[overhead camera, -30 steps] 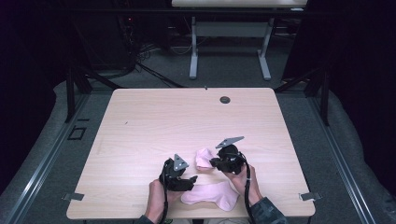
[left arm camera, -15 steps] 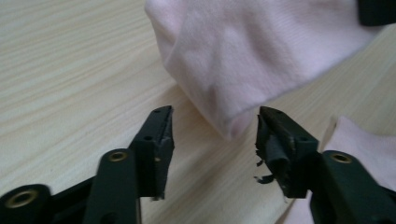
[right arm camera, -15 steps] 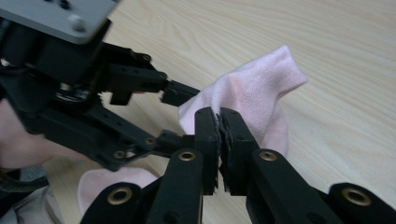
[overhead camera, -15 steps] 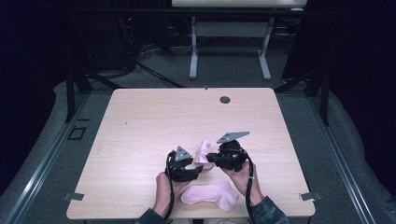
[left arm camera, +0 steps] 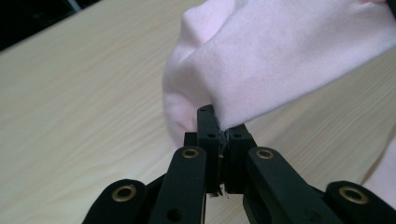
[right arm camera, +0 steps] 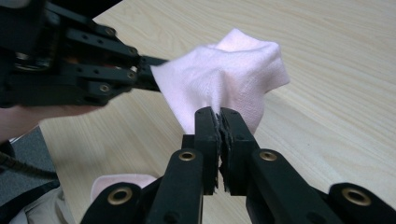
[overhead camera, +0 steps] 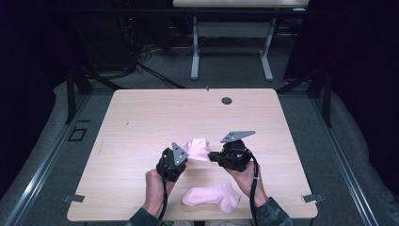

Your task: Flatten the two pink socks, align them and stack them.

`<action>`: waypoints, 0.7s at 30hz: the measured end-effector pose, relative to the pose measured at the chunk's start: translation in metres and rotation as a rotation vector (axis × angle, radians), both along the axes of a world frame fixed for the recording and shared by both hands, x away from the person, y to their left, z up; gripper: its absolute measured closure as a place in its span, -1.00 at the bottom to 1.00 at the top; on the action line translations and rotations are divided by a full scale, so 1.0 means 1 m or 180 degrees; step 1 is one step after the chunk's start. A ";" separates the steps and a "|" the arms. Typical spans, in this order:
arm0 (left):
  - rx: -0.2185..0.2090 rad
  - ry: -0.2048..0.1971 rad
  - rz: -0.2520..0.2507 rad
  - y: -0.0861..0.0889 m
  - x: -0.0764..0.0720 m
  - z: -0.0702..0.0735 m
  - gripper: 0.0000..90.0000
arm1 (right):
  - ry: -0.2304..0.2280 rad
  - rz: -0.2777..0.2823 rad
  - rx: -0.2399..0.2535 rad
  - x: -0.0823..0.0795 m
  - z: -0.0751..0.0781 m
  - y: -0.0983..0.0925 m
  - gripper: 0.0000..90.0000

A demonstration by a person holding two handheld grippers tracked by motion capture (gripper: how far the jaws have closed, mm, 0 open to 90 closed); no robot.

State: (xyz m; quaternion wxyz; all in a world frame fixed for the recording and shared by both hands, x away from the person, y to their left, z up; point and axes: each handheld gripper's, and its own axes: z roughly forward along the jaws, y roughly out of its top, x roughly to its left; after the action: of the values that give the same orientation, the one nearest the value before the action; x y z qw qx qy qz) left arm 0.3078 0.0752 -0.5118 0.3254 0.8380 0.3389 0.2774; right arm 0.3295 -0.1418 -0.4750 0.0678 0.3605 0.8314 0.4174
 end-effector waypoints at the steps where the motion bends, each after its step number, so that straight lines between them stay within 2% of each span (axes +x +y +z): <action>1: 0.0000 0.0000 0.0000 0.000 0.000 0.000 0.96 | 0.0000 0.0000 0.0000 0.000 0.000 0.000 0.91; 2: 0.0209 0.0030 -0.0071 -0.007 -0.002 -0.003 0.96 | 0.0014 0.0010 -0.0033 0.001 -0.004 -0.002 0.91; 3: 0.0209 0.0030 -0.0071 -0.007 -0.002 -0.003 0.96 | 0.0014 0.0010 -0.0033 0.001 -0.004 -0.002 0.91; 5: 0.0305 0.0130 -0.0138 -0.016 -0.004 -0.010 0.96 | 0.0072 -0.0024 -0.0078 0.001 -0.011 -0.006 0.91; 8: 0.0319 0.0281 -0.0254 -0.027 -0.004 -0.021 0.96 | 0.0194 -0.0038 -0.0196 0.001 -0.027 -0.016 0.91; 9: 0.0293 0.0379 -0.0340 -0.034 -0.003 -0.027 0.95 | 0.0249 -0.0072 -0.0244 0.000 -0.039 -0.023 0.91; 10: 0.0293 0.0379 -0.0340 -0.034 -0.003 -0.027 0.92 | 0.0249 -0.0072 -0.0244 0.000 -0.039 -0.023 0.91; 12: 0.0256 0.0465 -0.0401 -0.040 -0.001 -0.032 0.88 | 0.0299 -0.0125 -0.0316 -0.001 -0.048 -0.030 0.91; 14: 0.0169 0.0568 -0.0455 -0.043 0.000 -0.036 0.70 | 0.0339 -0.0151 -0.0383 -0.001 -0.055 -0.038 0.91; 15: 0.0099 0.0697 -0.0495 -0.041 0.001 -0.037 0.48 | 0.0376 -0.0169 -0.0390 -0.001 -0.063 -0.044 0.91; 16: 0.0099 0.0697 -0.0495 -0.041 0.001 -0.037 0.39 | 0.0376 -0.0169 -0.0390 -0.001 -0.063 -0.044 0.91; 17: 0.0033 0.0756 -0.0516 -0.038 0.001 -0.036 0.39 | 0.0404 -0.0158 -0.0407 -0.001 -0.067 -0.046 0.90; 18: 0.0005 0.0765 -0.0482 -0.035 0.000 -0.035 0.29 | 0.0416 -0.0120 -0.0439 -0.002 -0.070 -0.048 0.89; 19: -0.0087 0.0770 -0.0429 -0.023 -0.001 -0.029 0.16 | 0.0445 -0.0100 -0.0522 -0.002 -0.074 -0.050 0.82; 20: -0.0147 0.0766 -0.0383 -0.017 -0.001 -0.025 0.08 | 0.0458 -0.0103 -0.0521 -0.002 -0.076 -0.051 0.70; 21: -0.0147 0.0766 -0.0383 -0.017 -0.001 -0.025 0.00 | 0.0479 -0.0093 -0.0509 -0.003 -0.077 -0.052 0.70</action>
State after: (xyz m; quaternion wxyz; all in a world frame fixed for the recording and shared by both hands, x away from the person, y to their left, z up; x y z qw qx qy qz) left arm 0.3067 0.0580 -0.5367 0.3176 0.8763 0.3310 0.1470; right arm 0.3270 -0.1939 -0.5520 0.0398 0.3963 0.8595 0.3204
